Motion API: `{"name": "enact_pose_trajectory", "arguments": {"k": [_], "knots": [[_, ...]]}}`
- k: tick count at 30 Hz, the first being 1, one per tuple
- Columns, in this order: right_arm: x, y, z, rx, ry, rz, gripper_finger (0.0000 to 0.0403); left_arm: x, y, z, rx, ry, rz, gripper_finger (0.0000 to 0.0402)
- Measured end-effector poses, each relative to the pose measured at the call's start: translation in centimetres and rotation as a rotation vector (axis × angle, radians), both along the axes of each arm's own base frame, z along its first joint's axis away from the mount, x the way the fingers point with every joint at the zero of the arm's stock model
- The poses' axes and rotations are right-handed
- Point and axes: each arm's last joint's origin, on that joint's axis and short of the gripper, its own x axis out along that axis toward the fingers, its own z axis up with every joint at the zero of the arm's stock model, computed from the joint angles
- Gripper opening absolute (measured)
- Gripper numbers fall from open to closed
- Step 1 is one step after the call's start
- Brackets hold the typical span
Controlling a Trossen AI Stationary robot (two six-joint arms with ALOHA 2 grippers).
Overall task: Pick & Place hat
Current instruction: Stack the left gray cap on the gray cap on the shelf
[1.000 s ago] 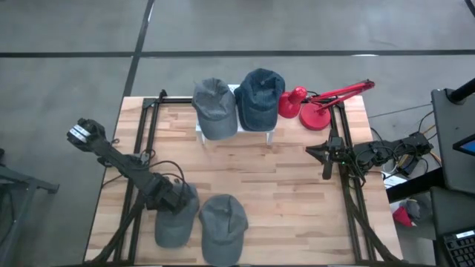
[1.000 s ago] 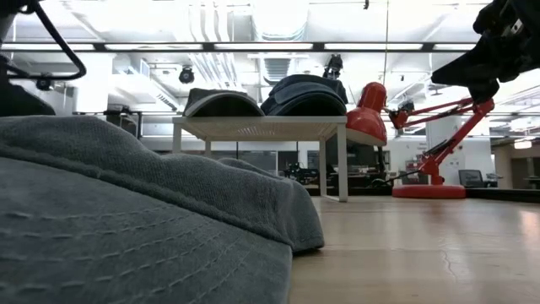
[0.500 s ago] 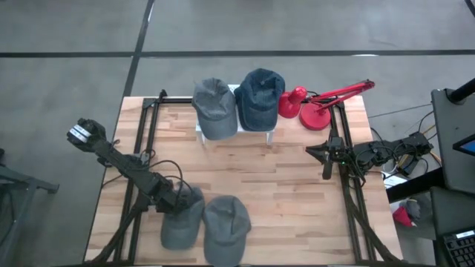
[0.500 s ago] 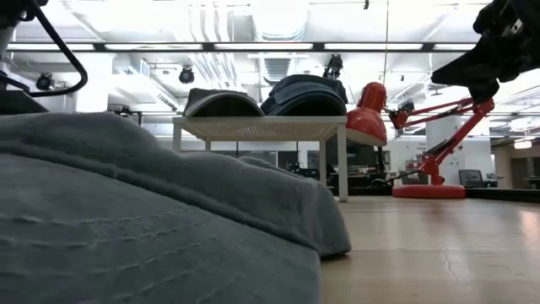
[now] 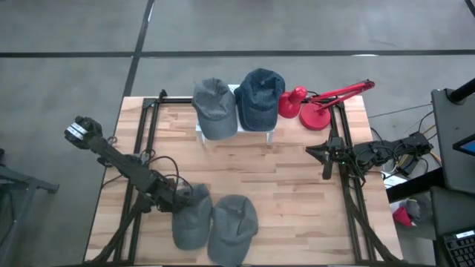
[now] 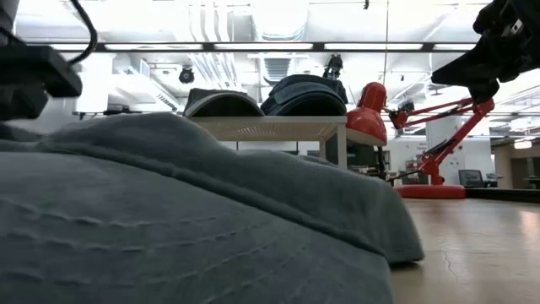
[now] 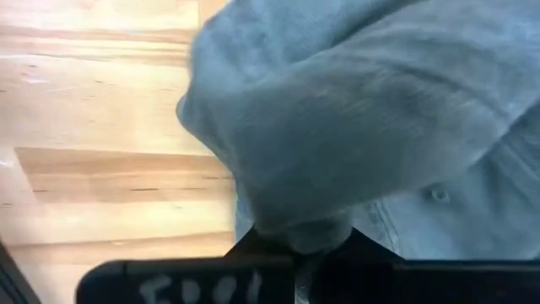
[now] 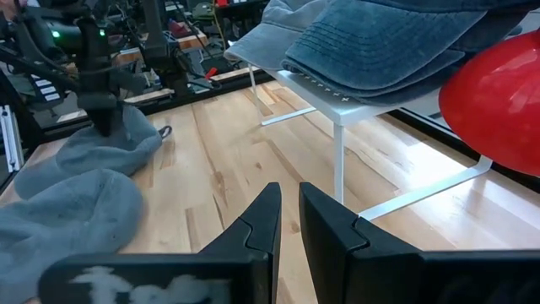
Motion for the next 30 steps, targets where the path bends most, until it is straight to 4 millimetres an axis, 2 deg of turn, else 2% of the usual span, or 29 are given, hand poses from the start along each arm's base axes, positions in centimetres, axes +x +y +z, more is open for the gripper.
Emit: {"name": "enact_pose_trajectory", "arguments": {"k": [6, 13, 22, 30], "knots": [[0.0, 0.0, 0.0, 0.000, 0.000, 0.000, 0.0043, -0.3, 0.3, 2.8, 0.041, 0.037, 0.005, 0.0001], [0.0, 0.0, 0.0, 0.000, 0.000, 0.000, 0.0043, -0.6, 0.6, 7.5, 0.066, 0.037, 0.011, 0.0000], [0.0, 0.0, 0.0, 0.000, 0.000, 0.000, 0.0043, -0.5, 1.0, 13.8, 0.132, -0.104, 0.062, 0.0000], [0.0, 0.0, 0.0, 0.000, 0.000, 0.000, 0.0043, -0.2, 2.0, 17.9, 0.302, -0.330, 0.115, 0.0000]]}}
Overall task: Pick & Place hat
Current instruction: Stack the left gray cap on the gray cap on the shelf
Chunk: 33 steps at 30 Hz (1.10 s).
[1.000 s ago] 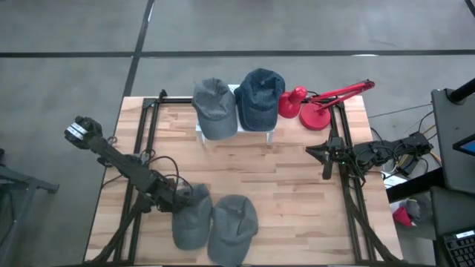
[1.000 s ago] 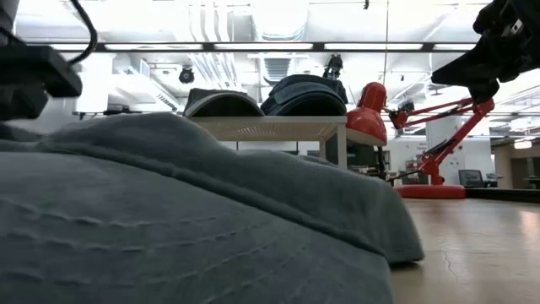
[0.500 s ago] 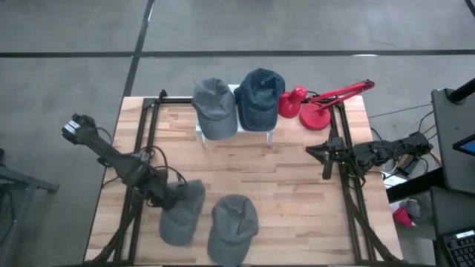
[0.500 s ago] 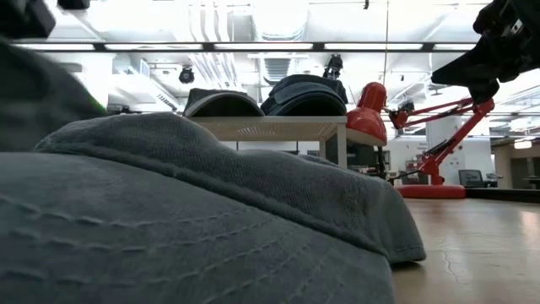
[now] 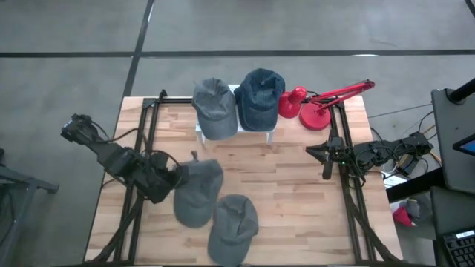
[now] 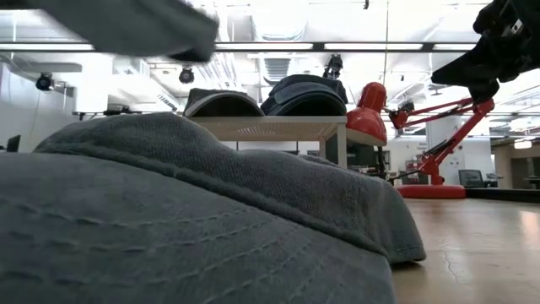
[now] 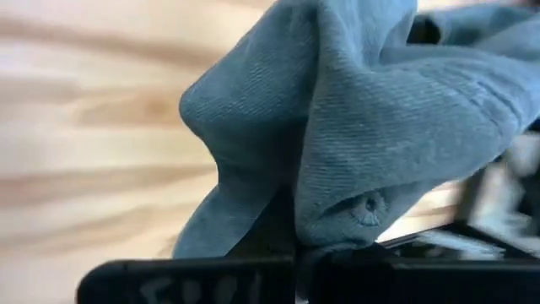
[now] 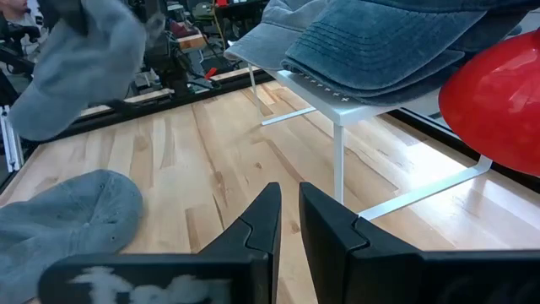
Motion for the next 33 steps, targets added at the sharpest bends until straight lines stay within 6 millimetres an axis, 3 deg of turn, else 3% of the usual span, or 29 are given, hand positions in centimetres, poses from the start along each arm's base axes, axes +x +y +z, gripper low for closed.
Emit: {"name": "enact_pose_trajectory", "arguments": {"k": [7, 17, 26, 33], "knots": [[0.0, 0.0, 0.0, 0.000, 0.000, 0.000, 0.0043, 0.2, 0.9, 3.0, 0.219, -0.248, 0.114, 0.0000], [0.0, 0.0, 0.0, 0.000, 0.000, 0.000, 0.0043, 0.7, 1.6, 4.8, 0.451, -0.512, 0.370, 0.0000], [0.0, 0.0, 0.0, 0.000, 0.000, 0.000, 0.0043, 1.9, 2.1, 6.5, 0.503, -0.694, 0.554, 0.0000], [0.0, 0.0, 0.0, 0.000, 0.000, 0.000, 0.0043, 3.2, 3.9, 7.3, 0.518, -0.721, 0.649, 0.0000]]}}
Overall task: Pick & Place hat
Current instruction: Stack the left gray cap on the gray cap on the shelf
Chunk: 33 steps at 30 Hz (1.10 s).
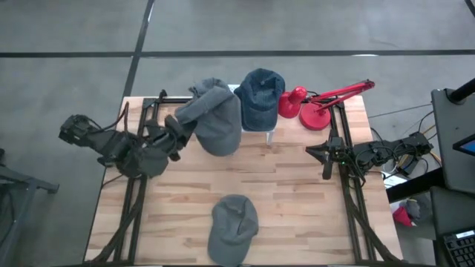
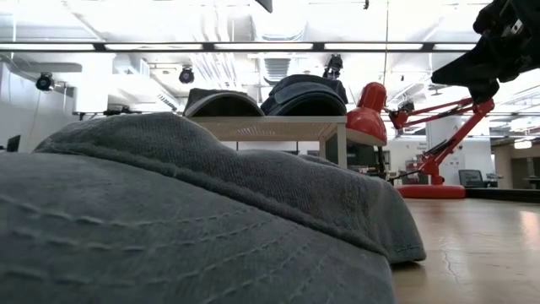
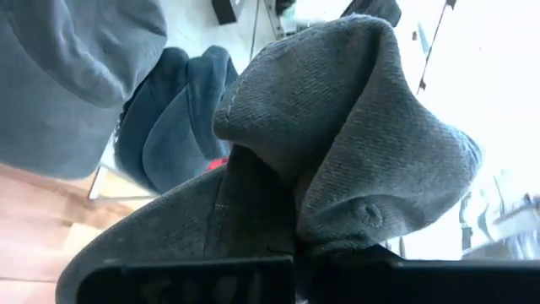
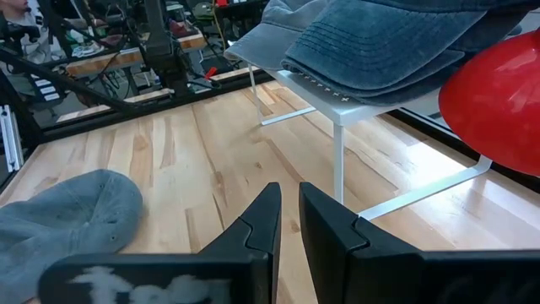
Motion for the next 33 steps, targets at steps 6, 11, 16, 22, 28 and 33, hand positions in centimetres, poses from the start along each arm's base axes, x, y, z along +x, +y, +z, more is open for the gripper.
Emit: {"name": "enact_pose_trajectory", "arguments": {"k": [6, 11, 16, 22, 28, 33], "knots": [[0.0, 0.0, 0.0, 0.000, 0.000, 0.000, 0.0043, 1.2, 2.6, 0.1, -0.091, -0.010, 0.000, 0.0000], [0.0, 0.0, 0.0, 0.000, 0.000, 0.000, 0.0043, 1.8, 5.2, -0.1, -0.164, -0.003, 0.006, 0.0000], [0.0, 0.0, 0.0, 0.000, 0.000, 0.000, 0.0043, 1.9, 7.8, 0.1, -0.222, -0.004, 0.014, 0.0000], [0.0, 0.0, 0.0, 0.000, 0.000, 0.000, 0.0043, 1.7, 10.5, 0.0, -0.262, 0.012, 0.033, 0.0000], [0.0, 0.0, 0.0, 0.000, 0.000, 0.000, 0.0043, 1.3, 12.4, -0.2, -0.290, 0.022, 0.058, 0.0000], [0.0, 0.0, 0.0, 0.000, 0.000, 0.000, 0.0043, 0.8, 13.6, -0.6, -0.345, 0.066, 0.044, 0.0000]]}}
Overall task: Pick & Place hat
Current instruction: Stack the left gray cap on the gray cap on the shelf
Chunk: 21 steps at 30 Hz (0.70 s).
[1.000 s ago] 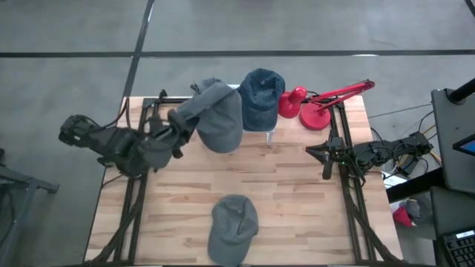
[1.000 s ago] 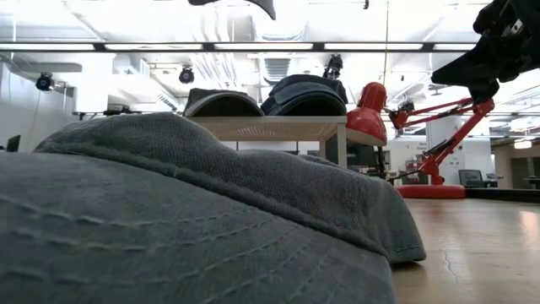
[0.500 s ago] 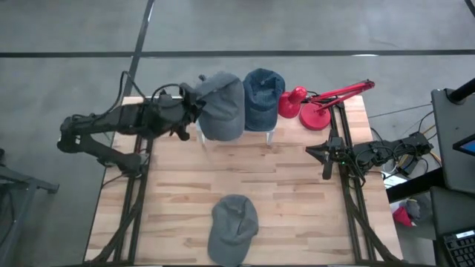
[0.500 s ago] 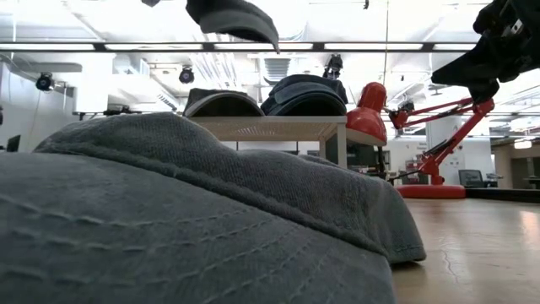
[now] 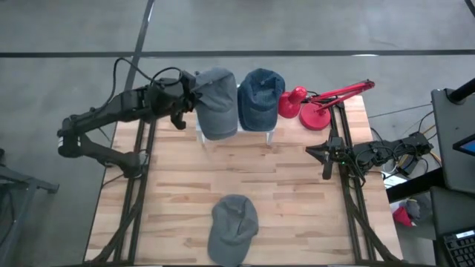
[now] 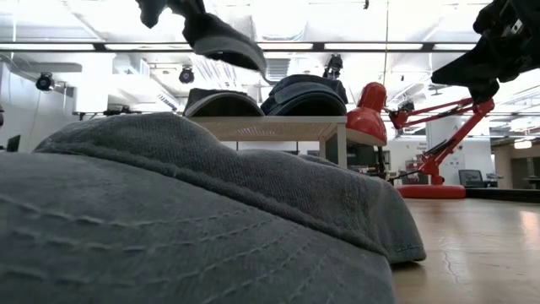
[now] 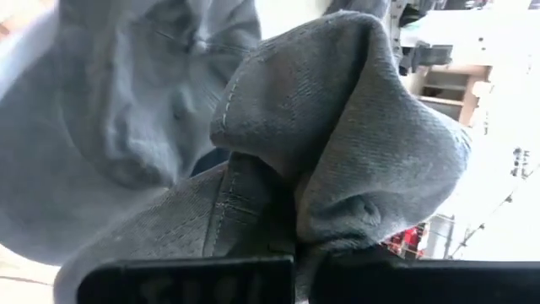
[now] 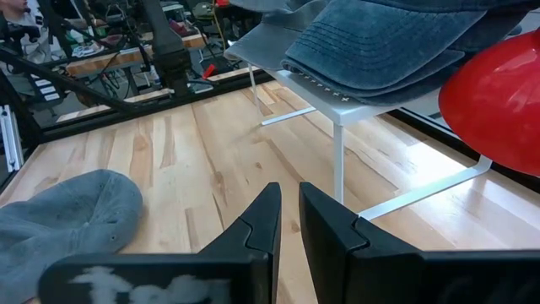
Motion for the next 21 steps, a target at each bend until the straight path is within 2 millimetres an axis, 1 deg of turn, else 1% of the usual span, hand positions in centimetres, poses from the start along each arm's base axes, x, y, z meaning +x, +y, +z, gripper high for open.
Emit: {"name": "enact_pose_trajectory", "arguments": {"k": [9, 13, 17, 21], "knots": [[0.0, 0.0, 0.0, -0.006, 0.002, 0.001, 0.0043, -0.4, 1.4, -0.2, -0.036, 0.011, 0.020, 0.0000], [0.0, 0.0, 0.0, -0.007, 0.003, 0.001, 0.0043, -0.4, 1.6, -0.4, -0.048, 0.011, 0.014, 0.0000], [0.0, 0.0, 0.0, -0.008, 0.005, 0.001, 0.0043, 0.0, 1.9, -0.7, -0.084, 0.013, -0.026, 0.0000], [0.0, 0.0, 0.0, -0.008, 0.006, 0.001, 0.0043, 0.3, 2.5, -1.0, -0.090, 0.030, -0.022, 0.0000]]}}
